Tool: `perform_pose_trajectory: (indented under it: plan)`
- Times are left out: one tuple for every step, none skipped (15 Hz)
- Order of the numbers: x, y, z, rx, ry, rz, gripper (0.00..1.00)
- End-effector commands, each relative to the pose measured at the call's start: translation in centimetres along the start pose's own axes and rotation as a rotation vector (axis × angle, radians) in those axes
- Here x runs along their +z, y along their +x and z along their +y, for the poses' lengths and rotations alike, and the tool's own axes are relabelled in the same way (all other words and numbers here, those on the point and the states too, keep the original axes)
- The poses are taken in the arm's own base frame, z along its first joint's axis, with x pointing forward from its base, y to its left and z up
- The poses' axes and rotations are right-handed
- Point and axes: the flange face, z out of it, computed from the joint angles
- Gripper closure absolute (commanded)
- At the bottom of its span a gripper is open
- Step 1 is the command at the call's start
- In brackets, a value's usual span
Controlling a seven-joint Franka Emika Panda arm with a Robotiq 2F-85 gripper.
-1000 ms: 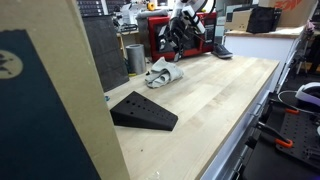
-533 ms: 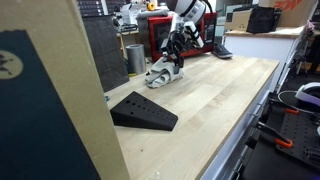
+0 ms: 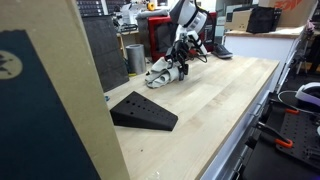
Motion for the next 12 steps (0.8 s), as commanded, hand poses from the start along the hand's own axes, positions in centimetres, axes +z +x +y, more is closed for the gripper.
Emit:
perform_pose_trajectory:
  plan:
    - [0.1, 0.7, 0.8, 0.073, 0.062, -0.017, 0.0]
    - [0.2, 0.7, 0.9, 0.09, 0.068, -0.015, 0.0]
    - [0.1, 0.2, 0.3, 0.068, 0.078, -0.026, 0.0]
    - [-0.1, -0.3, -0.3, 0.044, 0.086, -0.034, 0.0]
    - [-0.6, -0.9, -1.2, 0.011, 0.097, -0.052, 0.0]
    - [-1.2, -1.4, -2.0, -0.014, 0.106, -0.063, 0.0]
    - [-1.9, -1.9, -3.1, -0.037, 0.119, -0.074, 0.0]
    - [-2.6, -2.3, -4.1, -0.063, 0.135, -0.085, 0.0]
    - [-3.3, -2.5, -5.1, -0.079, 0.151, -0.095, 0.0]
    - [-3.8, -2.3, -6.0, -0.081, 0.162, -0.086, 0.0]
    - [-4.1, -2.0, -6.9, -0.085, 0.178, -0.069, 0.0]
    - [-4.3, -1.7, -7.9, -0.094, 0.189, -0.035, 0.0]
